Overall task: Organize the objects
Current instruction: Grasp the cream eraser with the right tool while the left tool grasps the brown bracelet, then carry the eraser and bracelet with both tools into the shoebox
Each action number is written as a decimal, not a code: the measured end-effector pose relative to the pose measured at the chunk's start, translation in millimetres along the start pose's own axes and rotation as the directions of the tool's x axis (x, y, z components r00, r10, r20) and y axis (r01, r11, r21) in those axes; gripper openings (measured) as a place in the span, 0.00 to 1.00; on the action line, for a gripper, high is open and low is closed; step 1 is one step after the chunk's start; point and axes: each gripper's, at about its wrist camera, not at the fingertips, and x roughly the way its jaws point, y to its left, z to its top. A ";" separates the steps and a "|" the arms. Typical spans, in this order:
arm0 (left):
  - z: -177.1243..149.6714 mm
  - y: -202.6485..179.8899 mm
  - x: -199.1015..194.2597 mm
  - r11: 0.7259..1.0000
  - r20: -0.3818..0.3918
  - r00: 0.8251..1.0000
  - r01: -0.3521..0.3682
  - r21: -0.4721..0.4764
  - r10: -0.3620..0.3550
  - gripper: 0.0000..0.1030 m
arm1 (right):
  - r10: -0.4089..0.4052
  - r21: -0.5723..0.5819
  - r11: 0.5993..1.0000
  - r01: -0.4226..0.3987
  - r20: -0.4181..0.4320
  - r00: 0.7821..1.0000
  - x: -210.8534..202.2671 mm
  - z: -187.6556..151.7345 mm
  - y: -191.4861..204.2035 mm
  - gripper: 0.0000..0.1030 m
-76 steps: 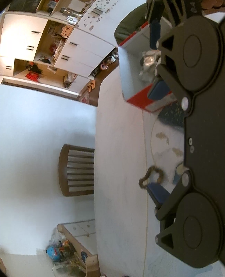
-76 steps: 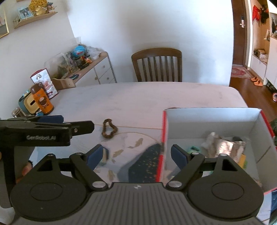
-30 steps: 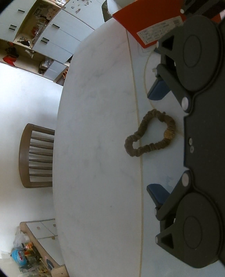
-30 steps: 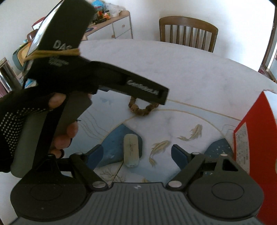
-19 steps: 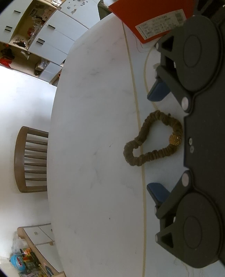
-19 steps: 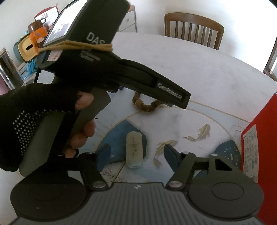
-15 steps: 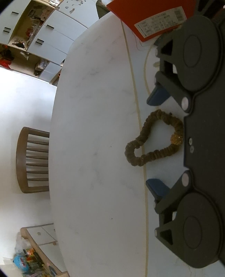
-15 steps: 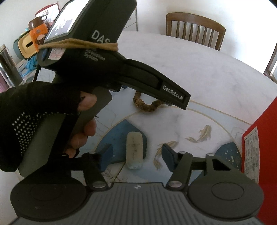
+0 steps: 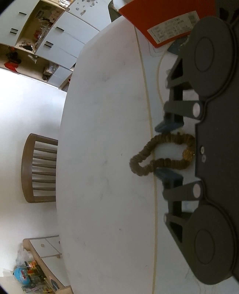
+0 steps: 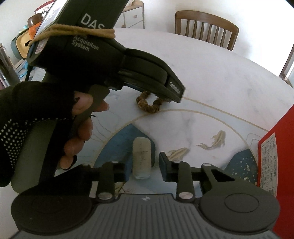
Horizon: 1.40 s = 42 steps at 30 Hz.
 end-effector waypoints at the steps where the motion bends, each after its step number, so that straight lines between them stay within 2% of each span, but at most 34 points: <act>1: 0.2 0.8 0.6 1.000 -0.002 1.000 0.005 0.000 -0.005 0.27 | 0.006 0.004 1.000 -0.006 -0.001 1.000 0.1 0.1 -1.0 0.23; 5: 0.5 2.8 -0.1 1.000 -0.009 1.000 0.013 -0.008 -0.013 0.15 | -0.021 0.003 1.000 0.021 -0.013 1.000 -1.0 -0.5 -1.5 0.21; 13: -0.9 4.0 -12.2 0.999 -0.010 1.000 0.026 -0.033 -0.026 0.11 | -0.041 0.086 0.995 0.043 -0.024 0.999 -12.3 -6.3 -16.6 0.20; 15: -1.4 2.0 -17.4 0.999 -0.008 0.999 0.033 -0.033 -0.033 0.05 | -0.042 0.111 0.993 0.043 -0.019 0.999 -18.2 -7.8 -20.9 0.20; 34: -11.4 -25.1 -87.4 0.992 0.027 0.992 0.127 -0.023 -0.127 0.04 | -0.071 0.284 0.958 0.041 0.096 0.993 -114.7 -21.5 -57.0 0.20; 42: -13.7 -56.1 -121.8 0.982 0.047 0.981 0.187 0.014 -0.187 0.04 | -0.111 0.317 0.946 0.067 0.123 0.986 -155.6 -38.0 -83.6 0.20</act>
